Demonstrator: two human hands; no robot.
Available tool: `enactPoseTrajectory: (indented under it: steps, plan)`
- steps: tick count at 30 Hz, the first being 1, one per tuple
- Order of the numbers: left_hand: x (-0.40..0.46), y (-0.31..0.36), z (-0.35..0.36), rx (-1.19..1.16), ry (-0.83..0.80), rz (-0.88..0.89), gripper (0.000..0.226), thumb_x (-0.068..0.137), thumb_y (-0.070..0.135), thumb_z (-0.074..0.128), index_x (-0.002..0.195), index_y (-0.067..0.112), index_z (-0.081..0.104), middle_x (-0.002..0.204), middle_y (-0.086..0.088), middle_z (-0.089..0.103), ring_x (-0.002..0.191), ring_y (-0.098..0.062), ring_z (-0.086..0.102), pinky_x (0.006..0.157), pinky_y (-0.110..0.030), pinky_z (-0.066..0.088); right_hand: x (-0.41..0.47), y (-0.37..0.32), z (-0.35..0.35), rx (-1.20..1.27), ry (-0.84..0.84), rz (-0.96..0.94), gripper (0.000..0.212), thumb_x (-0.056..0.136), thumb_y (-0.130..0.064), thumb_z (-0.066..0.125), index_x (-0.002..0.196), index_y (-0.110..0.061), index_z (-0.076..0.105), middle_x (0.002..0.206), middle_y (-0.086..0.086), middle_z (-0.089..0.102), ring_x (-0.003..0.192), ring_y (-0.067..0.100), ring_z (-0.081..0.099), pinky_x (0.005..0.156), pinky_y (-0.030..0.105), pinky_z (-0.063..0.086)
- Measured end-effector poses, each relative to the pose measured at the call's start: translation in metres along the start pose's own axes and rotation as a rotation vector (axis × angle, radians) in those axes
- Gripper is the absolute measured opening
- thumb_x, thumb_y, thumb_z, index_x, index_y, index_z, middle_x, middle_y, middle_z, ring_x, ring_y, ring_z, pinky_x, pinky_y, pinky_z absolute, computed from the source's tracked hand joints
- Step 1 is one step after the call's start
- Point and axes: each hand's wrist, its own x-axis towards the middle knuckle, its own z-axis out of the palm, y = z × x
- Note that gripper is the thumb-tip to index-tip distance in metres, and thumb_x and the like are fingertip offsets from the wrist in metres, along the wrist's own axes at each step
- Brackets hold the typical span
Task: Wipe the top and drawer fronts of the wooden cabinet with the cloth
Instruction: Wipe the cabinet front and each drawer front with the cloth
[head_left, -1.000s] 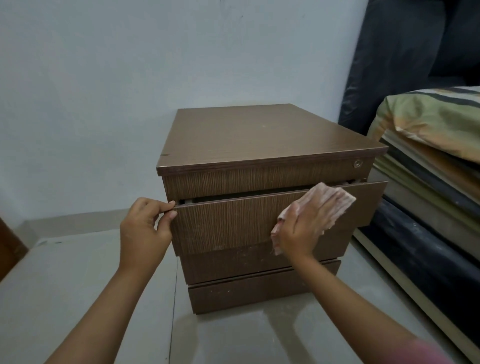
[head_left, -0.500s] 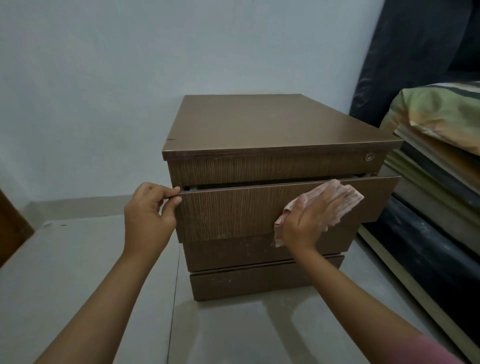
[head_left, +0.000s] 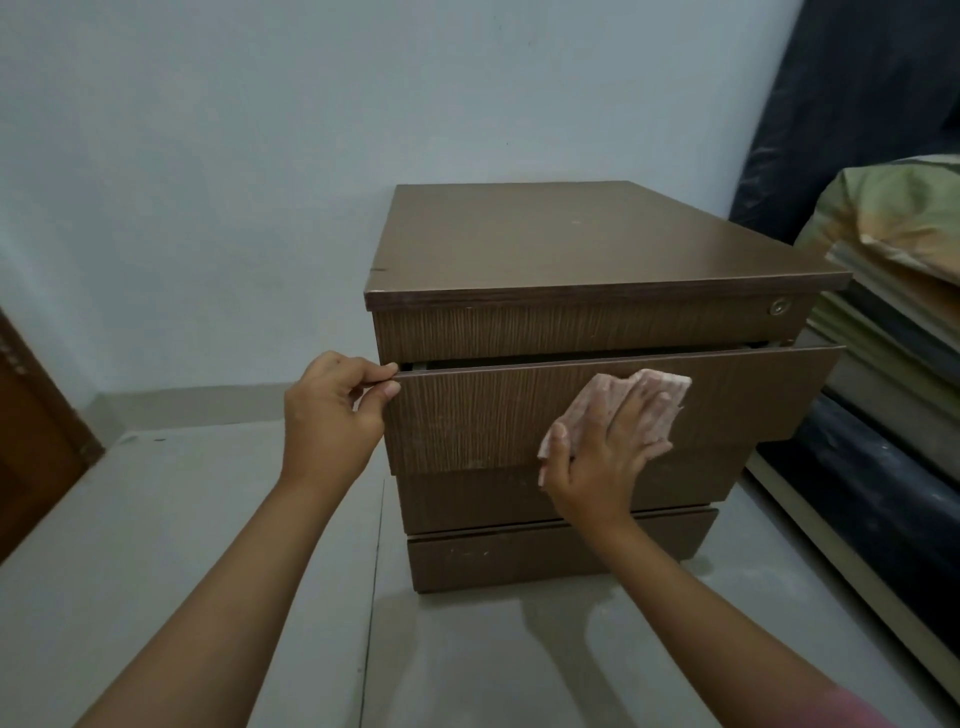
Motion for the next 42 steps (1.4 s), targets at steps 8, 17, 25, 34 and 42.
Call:
enactPoseTrajectory:
  steps: [8, 17, 25, 34, 42]
  plan:
    - [0.001, 0.000, 0.001, 0.007, 0.007, -0.046, 0.014, 0.077, 0.007, 0.071, 0.091, 0.009, 0.072, 0.081, -0.005, 0.060, 0.070, -0.007, 0.051, 0.062, -0.012, 0.040, 0.037, -0.016, -0.019, 0.015, 0.079, 0.086, 0.072, 0.094, -0.041, 0.035, 0.151, -0.012, 0.002, 0.156, 0.022, -0.009, 0.143, 0.037, -0.017, 0.105, 0.073, -0.001]
    - [0.002, 0.000, -0.001, -0.027, -0.020, -0.081, 0.014, 0.078, 0.007, 0.070, 0.092, 0.010, 0.072, 0.083, -0.006, 0.060, 0.075, -0.014, 0.056, 0.066, -0.016, 0.047, -0.008, -0.088, 0.030, 0.007, 0.074, -0.016, 0.072, 0.093, -0.042, 0.036, 0.151, -0.015, 0.003, 0.154, 0.026, 0.004, 0.144, 0.041, -0.006, 0.104, 0.070, 0.000]
    - [0.009, -0.003, -0.005, -0.081, -0.093, -0.132, 0.011, 0.078, 0.008, 0.071, 0.087, 0.014, 0.072, 0.088, -0.007, 0.066, 0.081, -0.014, 0.061, 0.071, -0.012, 0.046, -0.020, -0.042, 0.021, 0.017, -0.014, 0.051, 0.073, 0.093, -0.044, 0.034, 0.151, -0.018, -0.002, 0.155, 0.023, -0.006, 0.144, 0.041, -0.012, 0.105, 0.073, 0.002]
    - [0.020, -0.009, -0.014, -0.179, -0.223, -0.197, 0.017, 0.074, 0.009, 0.074, 0.080, 0.025, 0.069, 0.085, -0.003, 0.067, 0.081, -0.011, 0.061, 0.068, -0.002, 0.043, 0.012, -0.099, 0.014, 0.071, 0.077, 0.084, 0.072, 0.094, -0.041, 0.034, 0.151, -0.006, 0.007, 0.156, 0.026, -0.007, 0.143, 0.043, -0.012, 0.111, 0.067, -0.001]
    - [0.025, -0.011, -0.018, -0.257, -0.277, -0.226, 0.017, 0.072, 0.008, 0.076, 0.081, 0.022, 0.071, 0.088, -0.004, 0.069, 0.081, -0.012, 0.064, 0.074, -0.012, 0.050, -0.030, -0.121, 0.045, 0.063, 0.011, -0.019, 0.078, 0.093, -0.042, 0.039, 0.152, -0.023, -0.009, 0.156, 0.023, -0.004, 0.143, 0.044, -0.008, 0.106, 0.071, 0.005]
